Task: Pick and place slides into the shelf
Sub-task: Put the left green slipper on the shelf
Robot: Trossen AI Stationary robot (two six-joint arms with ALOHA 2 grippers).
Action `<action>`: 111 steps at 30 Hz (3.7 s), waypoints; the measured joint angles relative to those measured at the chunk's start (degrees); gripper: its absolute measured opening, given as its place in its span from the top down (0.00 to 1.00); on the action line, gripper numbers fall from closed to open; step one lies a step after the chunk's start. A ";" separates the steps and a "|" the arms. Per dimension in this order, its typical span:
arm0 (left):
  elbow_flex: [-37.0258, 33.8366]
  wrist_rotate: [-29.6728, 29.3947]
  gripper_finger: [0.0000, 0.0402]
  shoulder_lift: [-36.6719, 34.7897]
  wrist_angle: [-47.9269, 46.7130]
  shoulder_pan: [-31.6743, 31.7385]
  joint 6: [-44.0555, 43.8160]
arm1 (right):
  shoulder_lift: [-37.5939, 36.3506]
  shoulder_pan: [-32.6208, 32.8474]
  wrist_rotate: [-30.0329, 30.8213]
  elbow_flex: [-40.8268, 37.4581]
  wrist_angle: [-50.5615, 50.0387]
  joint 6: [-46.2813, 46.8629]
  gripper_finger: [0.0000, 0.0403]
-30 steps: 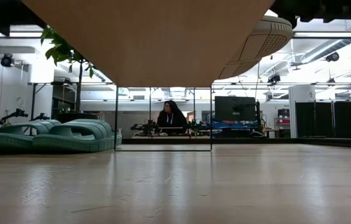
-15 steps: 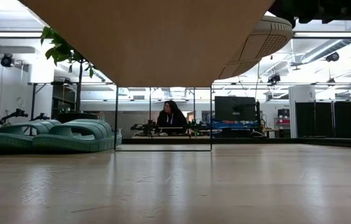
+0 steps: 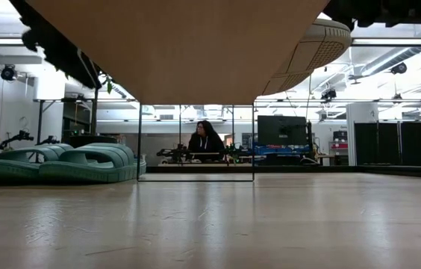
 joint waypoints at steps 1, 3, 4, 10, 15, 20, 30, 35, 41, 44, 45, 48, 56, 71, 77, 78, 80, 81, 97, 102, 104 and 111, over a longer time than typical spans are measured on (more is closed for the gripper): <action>0.11 0.01 0.57 0.72 -0.74 0.68 0.32 | 0.00 0.00 0.00 0.00 0.49 0.00 0.98; 0.11 0.03 0.57 2.01 -1.68 1.79 0.63 | -0.02 0.00 0.00 0.00 1.38 -0.04 0.98; -0.05 0.14 0.57 2.54 -1.29 2.22 1.10 | -0.02 0.00 0.00 0.00 1.60 -0.05 0.98; -0.79 1.93 0.57 7.19 -0.82 4.44 5.10 | 0.00 0.00 0.00 0.00 2.02 -0.43 0.98; -0.55 1.99 0.57 11.46 -2.49 5.08 0.20 | 0.00 0.00 0.02 0.00 2.00 -1.07 0.98; -0.11 1.93 0.57 13.49 -7.21 3.63 -6.06 | 0.00 0.00 0.02 0.00 1.52 -1.07 0.98; 0.40 -5.45 0.57 14.22 -13.45 -6.98 -14.36 | 0.00 0.00 0.03 0.00 -1.64 0.67 0.98; 0.26 -7.66 0.57 14.74 -14.72 -13.42 -21.13 | 0.00 0.00 0.02 0.00 -1.55 1.40 0.98; 0.19 -11.07 0.57 17.41 -23.67 -20.75 -32.51 | 0.00 0.00 0.02 0.00 -2.38 1.57 0.98; -0.09 -12.65 0.57 19.38 -27.59 -23.56 -38.01 | 0.00 0.00 0.02 0.00 -2.92 1.55 0.98; -0.13 -12.77 0.57 19.97 -27.86 -24.36 -38.98 | 0.00 -0.01 0.02 0.00 -2.89 1.57 0.98; -0.43 -12.91 0.57 21.81 -27.60 -26.01 -40.61 | 0.00 -0.02 0.02 0.00 -2.87 1.53 0.98; -0.80 -13.03 0.57 26.58 -27.26 -28.13 -42.01 | 0.00 -0.02 0.02 0.00 -2.87 1.57 0.98; -6.21 -15.27 0.57 30.93 -24.90 -36.18 -49.27 | 0.01 -0.01 0.03 0.00 -3.26 1.56 0.98; -6.31 -15.26 0.57 30.89 -21.46 -36.29 -49.45 | 0.02 0.00 0.02 0.00 -3.69 1.55 0.98; -6.56 -15.24 0.57 30.90 -20.95 -36.29 -49.50 | 0.00 0.00 0.02 0.00 -3.63 1.55 0.98; -7.46 -15.20 0.57 31.10 -19.65 -36.29 -50.38 | 0.02 -0.02 0.02 0.00 -3.68 1.55 0.98; -8.00 -15.26 0.57 31.32 -19.43 -36.29 -51.90 | 0.02 -0.02 0.04 0.00 -3.66 1.55 0.98; -10.49 -21.29 0.57 43.65 -19.33 -36.15 -70.47 | 0.00 -0.01 0.04 0.00 -3.76 1.56 0.98; -9.91 -21.29 0.59 46.67 -19.34 -36.12 -70.59 | 0.02 0.00 0.02 0.00 -3.77 1.57 0.98; -9.79 -21.31 0.65 47.27 -19.39 -36.10 -70.56 | 0.00 0.00 0.04 0.00 -3.76 1.57 0.98; -9.88 -21.23 0.96 45.50 -19.50 -36.03 -71.81 | 0.02 0.00 0.04 0.00 -3.77 1.57 0.98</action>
